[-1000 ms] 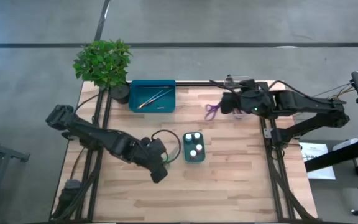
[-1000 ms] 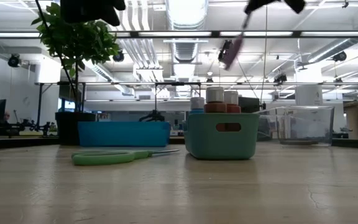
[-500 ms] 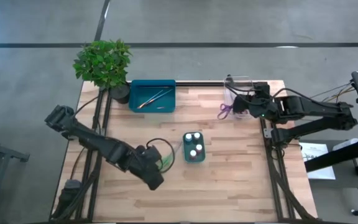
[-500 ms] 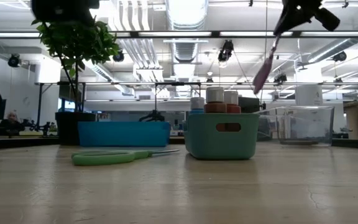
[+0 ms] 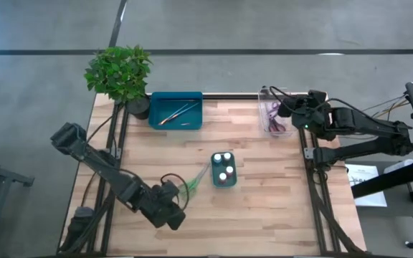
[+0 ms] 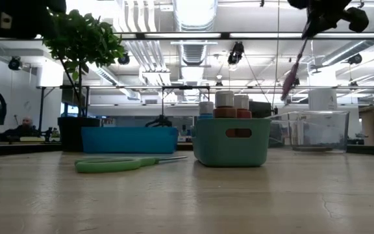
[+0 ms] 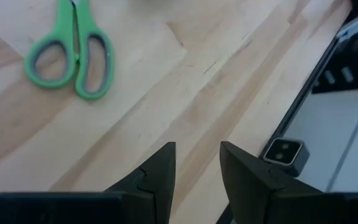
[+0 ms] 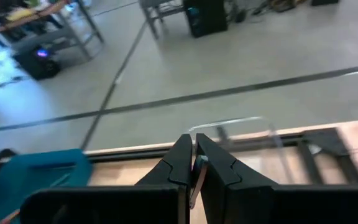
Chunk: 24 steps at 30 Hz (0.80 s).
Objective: Pick & Place Paint Supplies
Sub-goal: Put the left violet scissors into the transparent bin
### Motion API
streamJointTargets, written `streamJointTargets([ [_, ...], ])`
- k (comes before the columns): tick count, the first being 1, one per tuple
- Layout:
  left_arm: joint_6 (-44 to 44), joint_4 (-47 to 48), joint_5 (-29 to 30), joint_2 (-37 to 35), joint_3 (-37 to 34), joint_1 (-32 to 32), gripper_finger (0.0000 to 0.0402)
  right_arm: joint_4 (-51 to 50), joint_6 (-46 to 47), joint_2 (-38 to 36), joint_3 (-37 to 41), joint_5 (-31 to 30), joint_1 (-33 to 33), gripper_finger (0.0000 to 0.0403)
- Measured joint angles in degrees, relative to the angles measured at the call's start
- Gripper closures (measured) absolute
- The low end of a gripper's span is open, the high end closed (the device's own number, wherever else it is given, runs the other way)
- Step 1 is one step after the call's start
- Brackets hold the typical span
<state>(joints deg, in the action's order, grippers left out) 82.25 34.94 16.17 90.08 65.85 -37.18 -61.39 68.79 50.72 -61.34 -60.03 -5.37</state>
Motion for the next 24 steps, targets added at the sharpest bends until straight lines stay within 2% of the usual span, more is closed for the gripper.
streamJointTargets([
  [5,5.2,-3.8,4.0,0.0,-2.5,-1.6,0.0267,0.2,-2.9,0.0,2.6,-0.7,-3.5,0.0392],
  [10,8.6,-5.1,5.2,0.0,-4.1,-2.5,0.0267,2.6,-8.2,0.0,6.5,-1.8,-7.0,0.0392],
  [13,9.7,-5.4,5.3,0.0,-4.3,-2.7,0.0267,10.0,-16.3,0.0,9.6,-1.7,-8.8,0.0392],
  [18,9.9,-5.5,5.3,0.0,-4.3,-2.6,0.0267,28.1,-34.1,0.3,14.9,-0.7,-12.1,0.0392],
  [24,11.2,-5.6,5.3,0.0,-4.3,-2.7,0.0267,30.3,-39.2,0.3,18.5,5.6,-19.5,0.0392],
])
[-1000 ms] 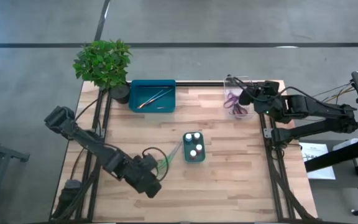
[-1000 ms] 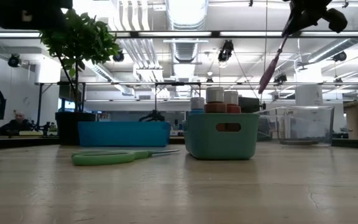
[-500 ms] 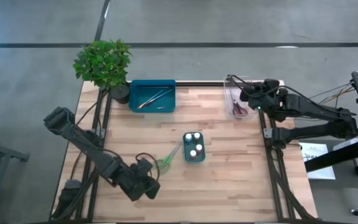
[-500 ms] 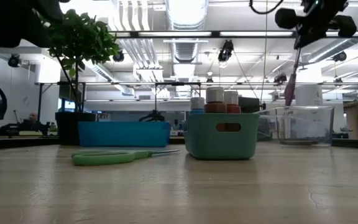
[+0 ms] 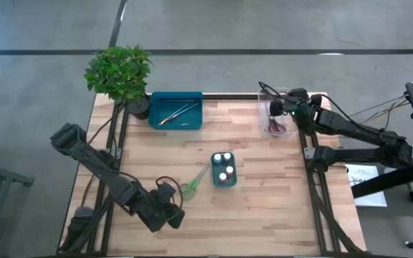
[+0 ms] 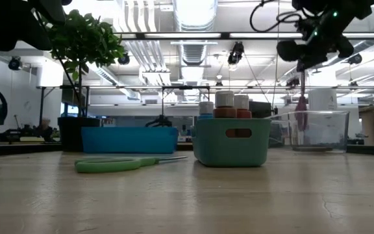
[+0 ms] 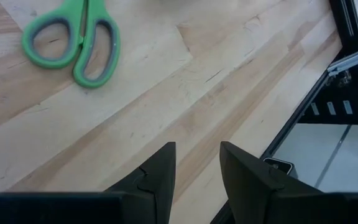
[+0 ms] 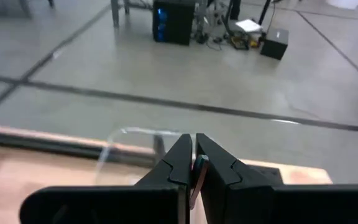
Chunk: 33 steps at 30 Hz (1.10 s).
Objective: Pick & Place Paint Supplies
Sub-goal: Put the left violet scissors into the transparent bin
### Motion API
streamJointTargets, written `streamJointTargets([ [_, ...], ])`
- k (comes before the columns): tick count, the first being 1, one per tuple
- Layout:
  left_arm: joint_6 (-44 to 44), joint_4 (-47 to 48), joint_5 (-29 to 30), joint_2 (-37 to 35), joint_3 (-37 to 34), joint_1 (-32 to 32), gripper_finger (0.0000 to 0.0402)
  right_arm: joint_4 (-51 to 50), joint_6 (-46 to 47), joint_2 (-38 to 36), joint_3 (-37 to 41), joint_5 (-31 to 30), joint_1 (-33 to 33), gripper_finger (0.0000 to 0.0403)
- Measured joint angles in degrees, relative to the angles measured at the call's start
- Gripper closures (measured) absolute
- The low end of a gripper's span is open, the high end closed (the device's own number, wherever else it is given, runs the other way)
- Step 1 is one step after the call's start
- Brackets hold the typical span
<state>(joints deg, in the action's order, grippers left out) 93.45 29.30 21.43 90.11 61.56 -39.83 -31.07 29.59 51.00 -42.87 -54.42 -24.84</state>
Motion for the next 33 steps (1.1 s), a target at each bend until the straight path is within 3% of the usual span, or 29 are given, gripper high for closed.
streamJointTargets([
  [10,0.1,-0.2,0.0,0.0,0.0,0.0,0.0267,3.9,-5.4,-1.1,4.4,2.9,-2.4,0.0392],
  [15,0.1,-0.7,0.0,0.0,0.0,0.0,0.0267,13.3,-12.0,-1.0,8.3,5.9,-2.4,0.0392],
  [33,0.9,-3.0,-0.1,0.0,0.0,0.0,0.0267,23.8,-25.4,0.1,15.1,6.9,-3.3,0.0392],
])
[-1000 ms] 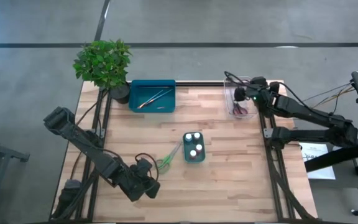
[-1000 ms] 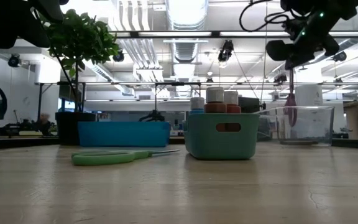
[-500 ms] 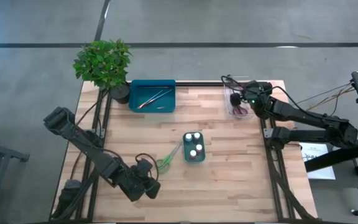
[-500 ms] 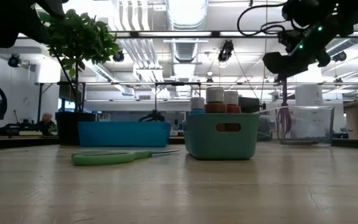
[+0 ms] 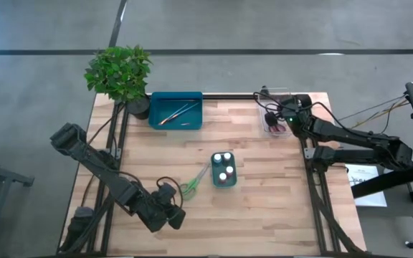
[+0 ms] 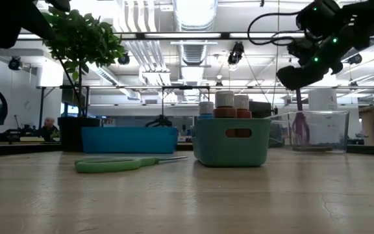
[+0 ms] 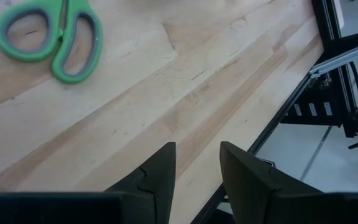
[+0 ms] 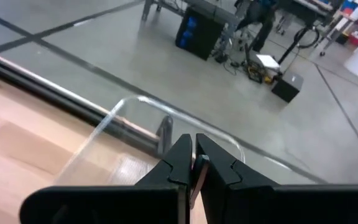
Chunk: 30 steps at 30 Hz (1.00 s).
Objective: Pick & Place Paint Supplies
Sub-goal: Put the left violet scissors into the transparent bin
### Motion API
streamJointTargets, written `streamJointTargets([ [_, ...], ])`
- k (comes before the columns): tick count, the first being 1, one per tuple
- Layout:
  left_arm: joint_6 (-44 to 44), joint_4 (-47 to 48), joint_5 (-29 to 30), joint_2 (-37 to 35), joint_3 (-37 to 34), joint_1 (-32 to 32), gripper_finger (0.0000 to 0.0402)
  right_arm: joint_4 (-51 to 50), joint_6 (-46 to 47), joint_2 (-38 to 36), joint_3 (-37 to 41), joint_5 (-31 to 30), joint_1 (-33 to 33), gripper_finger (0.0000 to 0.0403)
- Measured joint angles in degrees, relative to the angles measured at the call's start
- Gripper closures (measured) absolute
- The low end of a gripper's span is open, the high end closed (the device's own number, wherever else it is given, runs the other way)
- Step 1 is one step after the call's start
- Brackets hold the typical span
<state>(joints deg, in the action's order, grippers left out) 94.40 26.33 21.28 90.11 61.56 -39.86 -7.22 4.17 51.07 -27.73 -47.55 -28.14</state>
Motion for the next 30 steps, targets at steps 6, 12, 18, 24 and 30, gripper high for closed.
streamJointTargets([
  [6,0.2,-0.5,0.0,0.0,0.0,0.0,0.0267,0.4,2.1,0.0,1.3,-0.3,0.0,0.0392],
  [12,0.2,-0.6,0.0,0.0,0.0,0.0,0.0267,0.4,2.6,0.0,1.6,-0.3,0.0,0.0392],
  [18,0.2,-0.7,0.0,0.0,0.0,0.0,0.0267,0.4,6.0,0.0,1.0,3.0,0.0,0.0392],
  [24,0.2,-0.9,0.1,0.0,0.0,0.0,0.0267,0.4,8.6,-0.1,0.2,7.0,0.0,0.0355],
  [30,0.1,-0.9,0.1,0.0,0.0,0.0,0.0267,0.1,8.9,-0.1,-0.1,5.8,0.0,0.0279],
])
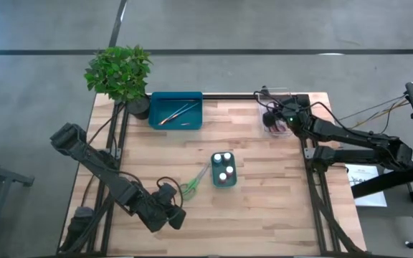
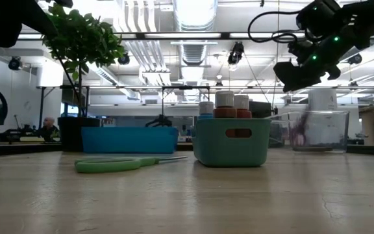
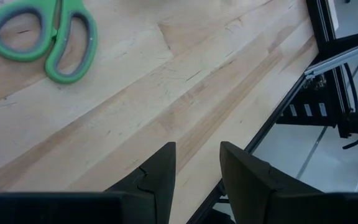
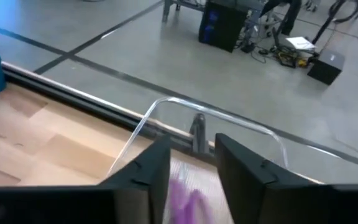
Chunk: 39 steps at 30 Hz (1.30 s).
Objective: Pick & Place Paint Supplies
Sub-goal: Put the left violet scissors into the transparent bin, then put the green scissors into the transparent bin
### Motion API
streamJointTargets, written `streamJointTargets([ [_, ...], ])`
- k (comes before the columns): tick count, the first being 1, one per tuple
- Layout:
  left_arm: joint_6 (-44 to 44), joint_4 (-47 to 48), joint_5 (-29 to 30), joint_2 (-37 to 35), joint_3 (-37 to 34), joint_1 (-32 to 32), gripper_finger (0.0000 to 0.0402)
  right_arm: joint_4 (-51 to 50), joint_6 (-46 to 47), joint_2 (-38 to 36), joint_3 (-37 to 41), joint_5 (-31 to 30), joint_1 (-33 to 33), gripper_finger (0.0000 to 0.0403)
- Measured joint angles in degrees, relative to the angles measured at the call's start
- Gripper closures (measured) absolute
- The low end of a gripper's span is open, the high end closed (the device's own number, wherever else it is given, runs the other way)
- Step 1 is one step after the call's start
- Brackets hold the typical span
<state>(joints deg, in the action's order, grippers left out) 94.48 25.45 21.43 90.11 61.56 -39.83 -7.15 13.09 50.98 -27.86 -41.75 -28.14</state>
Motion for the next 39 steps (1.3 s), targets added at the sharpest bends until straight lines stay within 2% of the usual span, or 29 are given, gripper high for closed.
streamJointTargets([
  [5,-0.1,0.0,0.0,0.0,0.0,0.0,0.0267,-0.4,-0.2,0.0,-1.1,-0.4,0.0,0.0236],
  [9,-1.3,0.0,0.0,0.0,0.0,0.0,0.0267,-1.4,0.0,0.0,-2.8,-0.4,0.0,0.0222],
  [20,-6.8,0.3,-1.3,0.0,0.0,0.0,0.0267,-3.5,5.1,-2.4,-8.3,3.7,1.5,0.022],
  [30,-13.8,0.7,-6.0,0.0,0.0,0.0,0.0267,-3.4,13.3,-4.5,-10.3,13.5,6.7,0.022],
  [39,-21.7,-0.6,-7.8,0.0,0.0,0.3,0.0267,-1.1,18.9,-4.5,-12.3,13.7,13.7,0.022],
])
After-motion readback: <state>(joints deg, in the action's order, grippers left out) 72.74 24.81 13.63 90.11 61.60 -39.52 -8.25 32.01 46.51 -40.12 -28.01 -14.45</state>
